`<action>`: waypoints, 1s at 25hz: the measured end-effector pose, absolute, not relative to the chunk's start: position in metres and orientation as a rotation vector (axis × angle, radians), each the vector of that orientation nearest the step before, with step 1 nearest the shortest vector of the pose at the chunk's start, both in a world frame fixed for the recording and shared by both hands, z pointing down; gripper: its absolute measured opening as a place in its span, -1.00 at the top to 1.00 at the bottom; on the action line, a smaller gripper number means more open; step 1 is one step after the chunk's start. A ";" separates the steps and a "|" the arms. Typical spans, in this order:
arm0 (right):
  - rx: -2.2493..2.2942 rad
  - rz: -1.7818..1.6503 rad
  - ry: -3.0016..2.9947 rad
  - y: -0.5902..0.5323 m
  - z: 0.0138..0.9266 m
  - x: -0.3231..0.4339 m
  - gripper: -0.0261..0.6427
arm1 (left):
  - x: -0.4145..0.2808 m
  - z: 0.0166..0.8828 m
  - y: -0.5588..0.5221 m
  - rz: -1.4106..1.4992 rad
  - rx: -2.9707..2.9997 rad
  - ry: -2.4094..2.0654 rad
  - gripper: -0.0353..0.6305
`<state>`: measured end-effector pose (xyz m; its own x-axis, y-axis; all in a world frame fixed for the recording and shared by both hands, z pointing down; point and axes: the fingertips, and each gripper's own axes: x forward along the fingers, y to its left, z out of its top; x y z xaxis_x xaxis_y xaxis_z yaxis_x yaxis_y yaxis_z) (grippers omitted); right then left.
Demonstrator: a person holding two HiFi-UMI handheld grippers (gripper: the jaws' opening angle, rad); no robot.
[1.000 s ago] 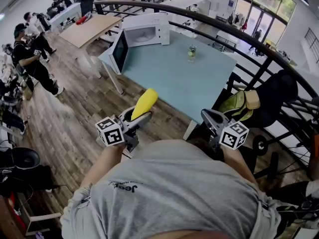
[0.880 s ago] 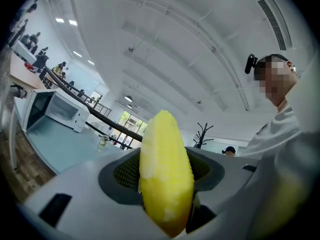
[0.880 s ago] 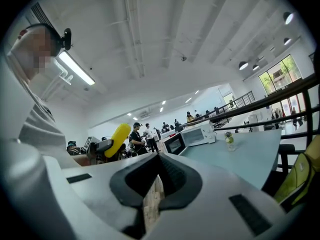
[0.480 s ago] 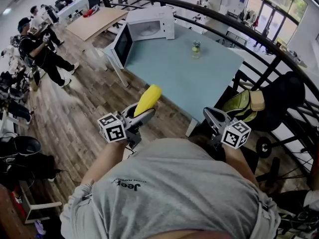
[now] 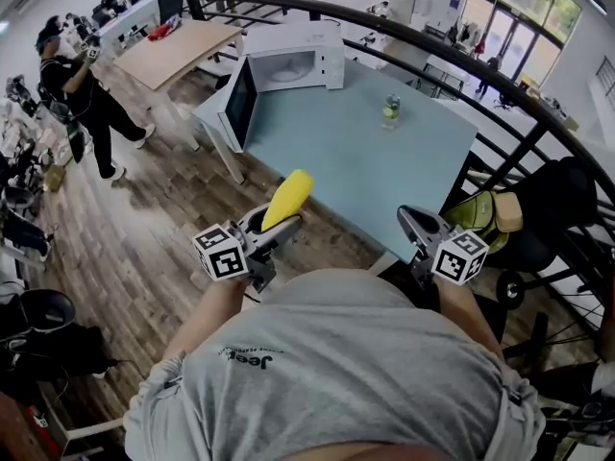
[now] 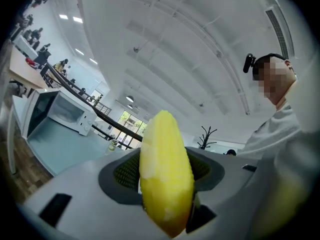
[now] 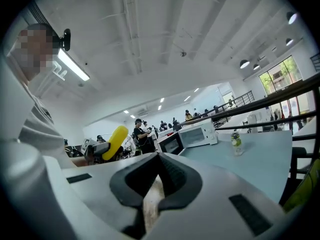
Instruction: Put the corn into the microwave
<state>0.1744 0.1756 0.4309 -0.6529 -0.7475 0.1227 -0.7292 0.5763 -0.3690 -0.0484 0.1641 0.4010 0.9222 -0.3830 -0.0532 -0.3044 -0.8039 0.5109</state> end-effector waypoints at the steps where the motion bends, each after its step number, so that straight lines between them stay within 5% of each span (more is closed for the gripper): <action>1: -1.303 -0.620 2.734 0.164 0.431 0.166 0.87 | -0.057 0.403 0.150 -0.208 2.570 -0.484 0.16; 25: -1.547 -0.604 2.593 -0.034 0.402 0.065 0.87 | -0.170 0.398 -0.059 -0.148 2.576 -0.281 0.16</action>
